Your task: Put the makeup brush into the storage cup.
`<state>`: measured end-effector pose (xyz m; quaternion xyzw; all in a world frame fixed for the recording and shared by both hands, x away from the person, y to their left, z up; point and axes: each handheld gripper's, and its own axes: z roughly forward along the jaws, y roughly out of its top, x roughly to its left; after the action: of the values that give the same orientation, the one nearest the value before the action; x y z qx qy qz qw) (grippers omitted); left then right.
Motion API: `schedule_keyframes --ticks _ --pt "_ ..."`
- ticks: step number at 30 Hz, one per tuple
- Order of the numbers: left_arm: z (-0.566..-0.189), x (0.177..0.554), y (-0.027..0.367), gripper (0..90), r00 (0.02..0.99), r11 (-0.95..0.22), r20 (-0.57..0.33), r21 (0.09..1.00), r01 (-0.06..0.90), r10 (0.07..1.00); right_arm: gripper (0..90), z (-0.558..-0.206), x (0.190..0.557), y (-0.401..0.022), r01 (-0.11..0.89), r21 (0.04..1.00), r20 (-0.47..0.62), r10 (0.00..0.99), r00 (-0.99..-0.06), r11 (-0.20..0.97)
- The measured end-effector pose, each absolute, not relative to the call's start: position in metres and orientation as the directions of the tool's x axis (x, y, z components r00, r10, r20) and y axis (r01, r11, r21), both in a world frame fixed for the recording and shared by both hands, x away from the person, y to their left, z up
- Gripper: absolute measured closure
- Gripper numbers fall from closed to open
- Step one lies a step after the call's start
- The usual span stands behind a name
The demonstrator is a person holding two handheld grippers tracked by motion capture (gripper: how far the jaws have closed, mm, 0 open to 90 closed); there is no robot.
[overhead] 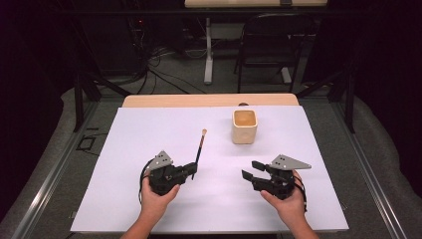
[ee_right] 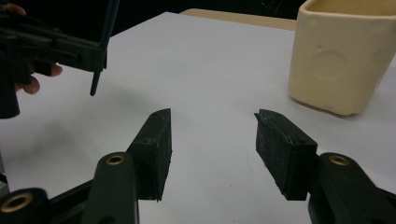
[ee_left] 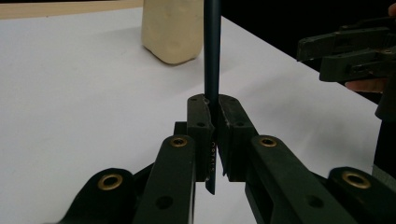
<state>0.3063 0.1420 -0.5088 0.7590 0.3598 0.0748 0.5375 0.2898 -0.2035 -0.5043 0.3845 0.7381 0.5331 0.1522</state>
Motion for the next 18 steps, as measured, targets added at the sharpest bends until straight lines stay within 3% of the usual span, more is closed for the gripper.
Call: schedule_keyframes --ticks 18 --pt "-0.514 0.306 0.137 84.0 0.737 -0.136 -0.302 0.872 0.469 0.604 51.9 -0.497 0.312 -0.187 0.485 0.874 0.363 0.653 -0.665 0.008"
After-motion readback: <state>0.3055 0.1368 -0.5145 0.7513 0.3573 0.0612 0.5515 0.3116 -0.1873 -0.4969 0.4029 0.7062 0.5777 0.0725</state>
